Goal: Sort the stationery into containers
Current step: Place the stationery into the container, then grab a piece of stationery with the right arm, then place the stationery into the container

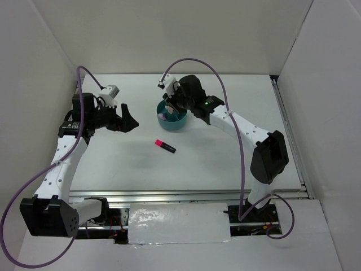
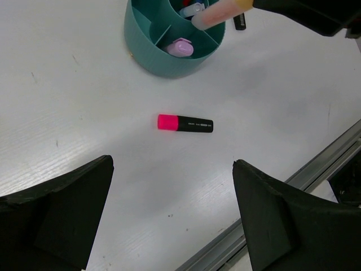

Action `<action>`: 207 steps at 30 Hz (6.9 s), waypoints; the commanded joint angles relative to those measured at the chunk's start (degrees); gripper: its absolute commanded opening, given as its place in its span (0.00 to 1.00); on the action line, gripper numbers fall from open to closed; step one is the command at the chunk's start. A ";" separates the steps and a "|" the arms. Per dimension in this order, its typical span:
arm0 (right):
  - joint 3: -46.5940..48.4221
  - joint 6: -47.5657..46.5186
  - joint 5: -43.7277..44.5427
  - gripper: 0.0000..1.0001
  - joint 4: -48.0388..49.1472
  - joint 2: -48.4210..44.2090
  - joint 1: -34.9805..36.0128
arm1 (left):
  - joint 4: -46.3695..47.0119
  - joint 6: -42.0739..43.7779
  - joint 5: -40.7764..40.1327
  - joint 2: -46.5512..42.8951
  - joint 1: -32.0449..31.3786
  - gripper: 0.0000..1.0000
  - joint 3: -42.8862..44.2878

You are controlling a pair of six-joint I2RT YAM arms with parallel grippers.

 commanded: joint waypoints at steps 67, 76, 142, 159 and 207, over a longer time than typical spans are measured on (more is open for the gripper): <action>15.17 -14.37 2.64 0.62 -23.98 27.97 12.06 | 3.45 1.53 3.74 -6.27 2.40 0.99 -0.10; 19.29 -16.21 -1.58 0.57 -27.22 31.48 12.23 | 6.62 -5.15 9.54 -9.18 7.41 0.99 1.66; -33.52 54.27 -2.21 0.00 50.64 -13.43 -22.32 | 28.49 -14.37 11.31 -17.79 15.94 0.99 -12.31; -24.65 48.82 2.81 0.00 53.54 0.36 -16.77 | 26.39 -12.27 11.57 -16.21 16.20 0.99 -12.04; -17.45 47.51 8.52 0.51 23.33 0.45 -24.06 | 26.29 -11.13 14.38 -15.15 19.54 0.99 -13.36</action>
